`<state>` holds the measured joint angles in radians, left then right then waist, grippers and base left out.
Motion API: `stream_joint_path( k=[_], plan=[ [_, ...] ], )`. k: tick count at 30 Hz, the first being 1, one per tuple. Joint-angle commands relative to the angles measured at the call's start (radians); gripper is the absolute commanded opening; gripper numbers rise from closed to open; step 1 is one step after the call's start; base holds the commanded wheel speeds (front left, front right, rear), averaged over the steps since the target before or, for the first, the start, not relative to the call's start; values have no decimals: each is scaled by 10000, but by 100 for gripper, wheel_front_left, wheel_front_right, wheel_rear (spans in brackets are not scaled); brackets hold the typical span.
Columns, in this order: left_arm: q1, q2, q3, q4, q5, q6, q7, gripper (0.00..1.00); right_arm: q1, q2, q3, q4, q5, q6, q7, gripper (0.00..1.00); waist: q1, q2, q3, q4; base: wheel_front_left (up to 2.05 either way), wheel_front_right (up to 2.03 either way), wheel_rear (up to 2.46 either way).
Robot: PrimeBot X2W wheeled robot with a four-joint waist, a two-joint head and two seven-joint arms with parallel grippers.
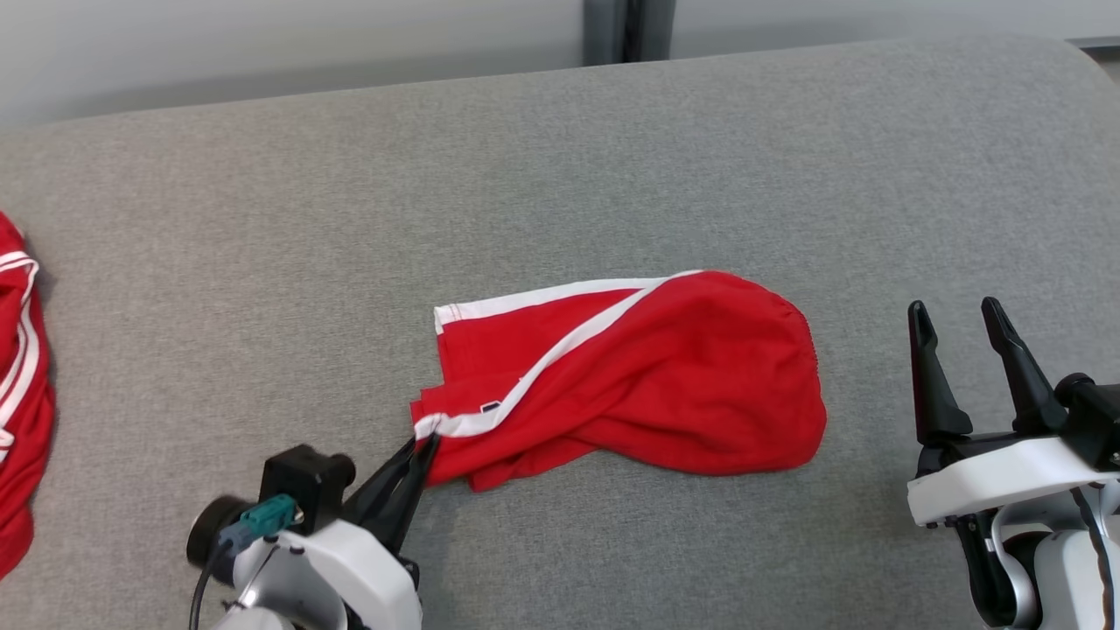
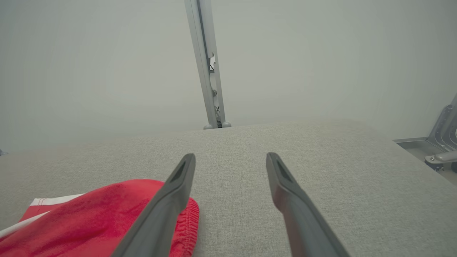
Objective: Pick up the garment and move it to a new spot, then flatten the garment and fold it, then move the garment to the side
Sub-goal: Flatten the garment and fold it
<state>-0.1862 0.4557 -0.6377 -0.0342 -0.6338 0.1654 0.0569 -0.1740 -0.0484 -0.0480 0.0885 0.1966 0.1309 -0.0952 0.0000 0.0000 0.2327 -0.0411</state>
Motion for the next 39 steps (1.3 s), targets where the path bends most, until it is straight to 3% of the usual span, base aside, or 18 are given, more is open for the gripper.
stream_joint_path(
  k=[1, 6, 7, 8, 14, 23, 29, 39],
  plan=[
    [98, 16, 40, 75, -98, 46, -75, 0, 63, -52, -1, -35, -39, -3, 23, 100, 0, 0, -31, 70, 0, 0, 0],
    [427, -346, 126, 887, -524, -96, -441, 0, 168, -52, 18, -51, 45, -3, 119, 100, 0, 0, -140, 215, 0, 0, 0],
    [433, -430, 184, 1023, -584, -101, -547, 42, 187, -52, 7, -59, 57, -3, 121, 100, 0, 0, -167, 239, 0, 0, 0],
    [398, -486, 195, 1130, -620, -109, -630, 100, 204, -52, -17, -64, 64, -3, 137, 100, 0, 0, -202, 264, 0, 0, 0],
    [218, -763, 729, 1157, -672, 210, -1543, 100, 278, -52, -180, -128, 112, -3, 208, 100, 0, 0, -427, 278, 0, 0, 0],
    [42, -608, 2055, 517, -197, 1284, -2877, 100, 0, -49, -811, -331, -232, -3, 332, 100, 0, 0, -750, 240, 0, 0, 0],
    [104, -305, 2727, 252, 24, 1623, -3089, 100, 23, -49, -851, -428, -417, -3, 509, 100, 0, 0, -903, 324, 0, 0, 0],
    [252, -146, 2651, -190, 172, 1902, -2891, 100, 58, -50, -789, -355, -302, -3, 606, 100, 0, 0, -855, 491, 0, 0, 0]
  ],
)
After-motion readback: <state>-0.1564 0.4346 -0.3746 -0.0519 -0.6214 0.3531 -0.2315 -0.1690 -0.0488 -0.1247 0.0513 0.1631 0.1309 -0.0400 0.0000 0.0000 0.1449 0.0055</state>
